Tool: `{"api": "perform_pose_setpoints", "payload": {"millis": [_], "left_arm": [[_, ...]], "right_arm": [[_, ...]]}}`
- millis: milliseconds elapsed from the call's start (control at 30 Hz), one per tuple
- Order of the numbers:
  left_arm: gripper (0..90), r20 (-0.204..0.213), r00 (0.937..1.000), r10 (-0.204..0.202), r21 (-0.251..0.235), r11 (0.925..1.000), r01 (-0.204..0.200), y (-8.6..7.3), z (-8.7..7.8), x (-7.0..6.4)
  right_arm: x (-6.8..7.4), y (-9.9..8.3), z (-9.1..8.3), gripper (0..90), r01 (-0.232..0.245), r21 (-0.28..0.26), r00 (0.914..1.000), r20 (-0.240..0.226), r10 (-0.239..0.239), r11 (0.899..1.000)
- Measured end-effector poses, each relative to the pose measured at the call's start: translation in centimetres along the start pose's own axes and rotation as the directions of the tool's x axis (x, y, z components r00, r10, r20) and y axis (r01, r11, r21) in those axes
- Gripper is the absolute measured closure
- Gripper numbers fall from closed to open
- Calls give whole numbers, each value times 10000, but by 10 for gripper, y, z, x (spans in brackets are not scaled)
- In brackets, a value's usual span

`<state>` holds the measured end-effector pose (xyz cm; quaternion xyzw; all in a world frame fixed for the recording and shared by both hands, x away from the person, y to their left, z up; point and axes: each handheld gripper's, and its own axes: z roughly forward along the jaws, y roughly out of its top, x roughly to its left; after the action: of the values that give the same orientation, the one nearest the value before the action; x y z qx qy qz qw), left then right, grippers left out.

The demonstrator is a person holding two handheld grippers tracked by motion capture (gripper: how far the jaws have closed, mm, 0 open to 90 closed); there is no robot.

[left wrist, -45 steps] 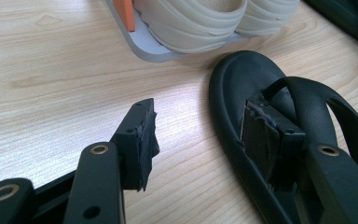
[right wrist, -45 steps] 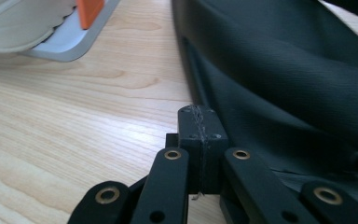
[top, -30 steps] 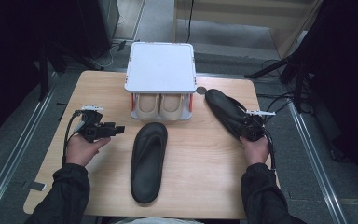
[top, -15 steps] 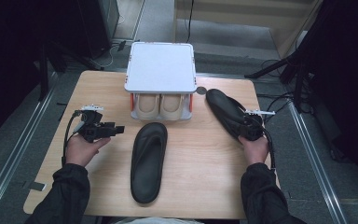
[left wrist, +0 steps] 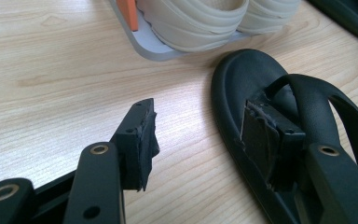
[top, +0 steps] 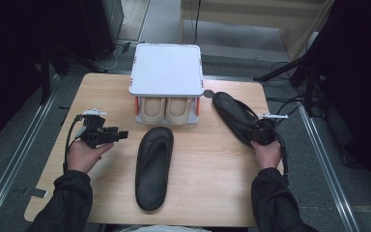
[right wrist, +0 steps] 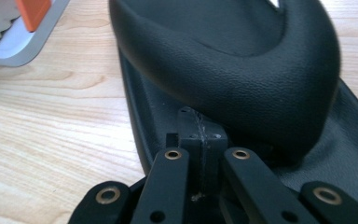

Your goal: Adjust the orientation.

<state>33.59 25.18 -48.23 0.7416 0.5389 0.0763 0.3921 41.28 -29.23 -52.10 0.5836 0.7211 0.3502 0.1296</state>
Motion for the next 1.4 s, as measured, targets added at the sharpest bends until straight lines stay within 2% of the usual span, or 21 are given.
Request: {"api": "perform_pose_setpoints", "payload": {"millis": [200, 300, 467, 767, 967, 1167, 1300, 1400], "left_arm": [[453, -47, 9999, -136, -66, 9999, 136, -3, -4, 1], [453, -87, 9998, -185, -121, 9998, 184, -5, -7, 2], [453, -200, 9996, -217, -194, 9996, 213, -10, -12, 3], [450, -366, 9991, -237, -238, 9995, 228, -22, -22, 3], [449, -486, 9987, -163, -263, 9995, 150, -29, -28, 0], [448, -538, 9984, -183, -316, 9994, 166, -35, -34, -1], [448, -606, 9979, -221, -389, 9990, 198, -36, -36, -1], [447, -564, 9982, -194, -363, 9992, 174, -36, -36, -2]], "right_arm": [[-12, 6, 0, 900, -399, 52, 9991, 136, 399, 9992], [-21, 11, 1, 900, -438, 58, 9988, 239, 436, 9990], [-36, 17, 3, 900, -790, -13, 9968, 134, 790, 9969], [-53, 36, 11, 900, -574, 194, 9980, 278, 568, 9982], [-62, 45, 16, 900, -767, 101, 9962, 423, 762, 9970], [-57, 49, 10, 900, -906, 347, 9948, 491, 888, 9953], [-47, 46, -3, 900, -1114, 165, 9937, 119, 1112, 9936], [-33, 47, -11, 900, -1005, -176, 9947, -250, 1001, 9948]]}}
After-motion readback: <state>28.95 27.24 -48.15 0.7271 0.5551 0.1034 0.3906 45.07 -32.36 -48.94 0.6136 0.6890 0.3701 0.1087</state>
